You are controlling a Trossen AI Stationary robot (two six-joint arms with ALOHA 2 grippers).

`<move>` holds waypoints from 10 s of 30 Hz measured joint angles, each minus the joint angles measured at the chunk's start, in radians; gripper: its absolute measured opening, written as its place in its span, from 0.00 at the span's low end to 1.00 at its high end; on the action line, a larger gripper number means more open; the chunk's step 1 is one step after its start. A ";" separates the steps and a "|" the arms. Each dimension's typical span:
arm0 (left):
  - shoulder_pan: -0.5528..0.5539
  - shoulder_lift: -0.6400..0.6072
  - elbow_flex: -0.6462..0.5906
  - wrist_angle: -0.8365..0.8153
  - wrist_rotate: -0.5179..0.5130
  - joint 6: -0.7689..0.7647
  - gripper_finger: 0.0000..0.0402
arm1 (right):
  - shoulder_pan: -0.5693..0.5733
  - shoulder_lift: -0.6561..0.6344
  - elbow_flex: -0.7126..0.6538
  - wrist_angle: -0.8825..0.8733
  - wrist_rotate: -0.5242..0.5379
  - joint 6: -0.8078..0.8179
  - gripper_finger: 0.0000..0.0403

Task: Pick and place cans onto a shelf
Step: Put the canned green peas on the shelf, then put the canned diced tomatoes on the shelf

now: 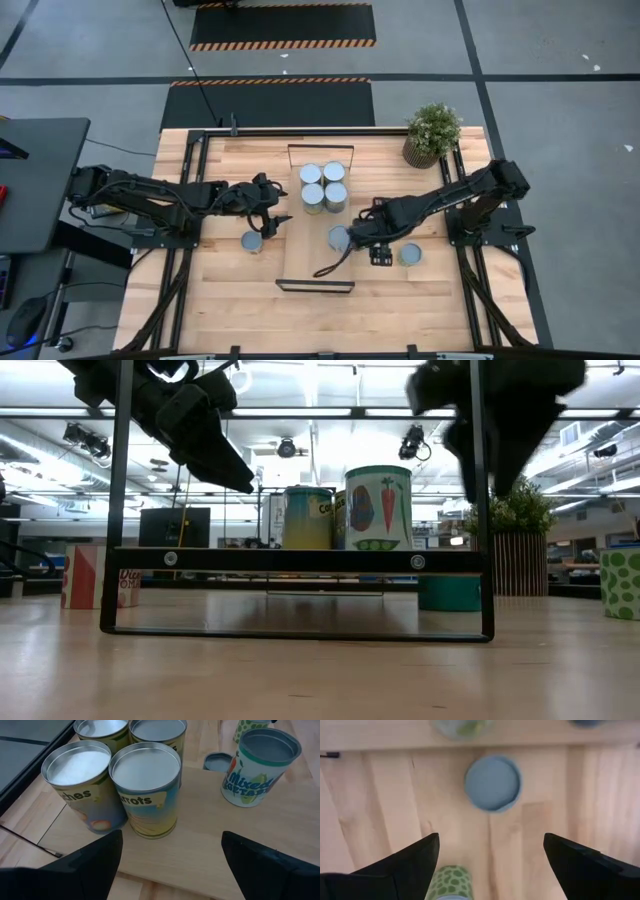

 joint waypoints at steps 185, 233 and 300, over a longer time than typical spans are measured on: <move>0.001 0.000 0.000 0.019 0.000 0.016 0.86 | -0.151 0.076 -0.076 0.435 0.104 -0.088 0.91; 0.001 0.122 0.043 0.010 0.036 -0.081 0.86 | -0.088 -0.555 -0.684 0.976 0.460 -0.430 0.87; -0.438 0.188 -0.035 -0.459 -0.172 -0.662 0.86 | -0.189 -0.632 -0.827 1.413 0.249 -0.602 0.87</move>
